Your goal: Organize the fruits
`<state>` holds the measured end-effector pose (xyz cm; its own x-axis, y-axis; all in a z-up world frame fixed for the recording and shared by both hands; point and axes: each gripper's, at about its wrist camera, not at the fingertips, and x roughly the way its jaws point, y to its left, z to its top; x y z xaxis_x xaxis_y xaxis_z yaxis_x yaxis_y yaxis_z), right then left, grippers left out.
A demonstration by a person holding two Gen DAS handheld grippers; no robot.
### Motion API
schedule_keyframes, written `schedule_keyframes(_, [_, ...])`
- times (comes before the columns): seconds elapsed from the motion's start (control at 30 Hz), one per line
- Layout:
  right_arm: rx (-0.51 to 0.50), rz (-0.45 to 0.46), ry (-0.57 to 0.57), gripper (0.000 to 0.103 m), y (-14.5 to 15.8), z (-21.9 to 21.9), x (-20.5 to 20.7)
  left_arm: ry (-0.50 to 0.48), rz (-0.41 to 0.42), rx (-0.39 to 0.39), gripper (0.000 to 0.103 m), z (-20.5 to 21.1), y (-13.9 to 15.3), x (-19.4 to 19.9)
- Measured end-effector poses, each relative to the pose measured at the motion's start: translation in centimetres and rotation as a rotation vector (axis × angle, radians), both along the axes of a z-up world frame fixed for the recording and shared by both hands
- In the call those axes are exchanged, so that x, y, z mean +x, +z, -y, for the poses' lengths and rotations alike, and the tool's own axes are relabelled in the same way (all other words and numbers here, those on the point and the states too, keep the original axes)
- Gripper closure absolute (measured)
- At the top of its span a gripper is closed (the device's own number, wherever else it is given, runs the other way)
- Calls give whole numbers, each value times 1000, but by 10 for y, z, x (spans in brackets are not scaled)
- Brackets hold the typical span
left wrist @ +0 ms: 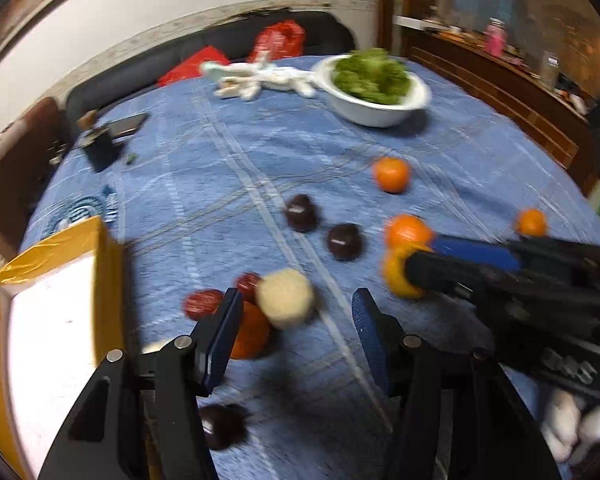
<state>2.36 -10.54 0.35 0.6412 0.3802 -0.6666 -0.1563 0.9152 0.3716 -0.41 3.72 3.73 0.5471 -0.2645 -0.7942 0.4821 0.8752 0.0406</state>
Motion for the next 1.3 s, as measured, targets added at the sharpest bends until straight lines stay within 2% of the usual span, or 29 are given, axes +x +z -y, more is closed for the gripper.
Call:
schedule_keyframes(0.13, [16, -2, -10, 73, 1, 4, -1, -59, -28, 0, 49, 4, -1, -15])
schedule_keyframes(0.33, [50, 5, -44, 73, 5, 14, -2, -30, 11, 17, 49, 0, 4, -7])
schedule_keyframes(0.47, [66, 1, -49, 73, 4, 18, -1, -86, 18, 71, 49, 12, -3, 12])
schedule_keyframes(0.57, [74, 2, -54, 73, 5, 20, -1, -114, 50, 153, 49, 21, -10, 17])
schedule_keyframes(0.6, [77, 2, -57, 73, 5, 21, -1, -119, 52, 166, 54, 22, -9, 16])
schedule_keyframes(0.63, [82, 2, -59, 73, 5, 22, -1, -122, 59, 181, 65, 23, -9, 14])
schedule_keyframes(0.67, [87, 1, -62, 73, 5, 23, -1, -128, 67, 192, 69, 21, -7, 10])
schedule_keyframes(0.73, [98, -3, -64, 73, 5, 25, -1, -136, 45, 166, 75, 13, -1, 6])
schedule_keyframes(0.8, [115, -13, -60, 72, 3, 26, 0, -140, 5, 115, 76, 3, 5, 5])
schedule_keyframes(0.97, [136, -26, -54, 72, 2, 26, 0, -226, -70, 22, 76, 4, 12, -7])
schedule_keyframes(1.07, [136, -27, -54, 72, 2, 26, 0, -286, -91, 50, 76, 20, 3, -20])
schedule_keyframes(1.1, [134, -26, -55, 72, 3, 26, 0, -302, -75, 70, 76, 25, 0, -26])
schedule_keyframes(1.17, [133, -25, -59, 72, 3, 27, 0, -320, -88, 68, 76, 28, 0, -32])
schedule_keyframes(1.27, [139, -26, -63, 72, 3, 29, 0, -305, -69, 68, 66, 24, 4, -38])
schedule_keyframes(1.3, [141, -27, -63, 72, 3, 29, 0, -294, -58, 75, 57, 23, 4, -38])
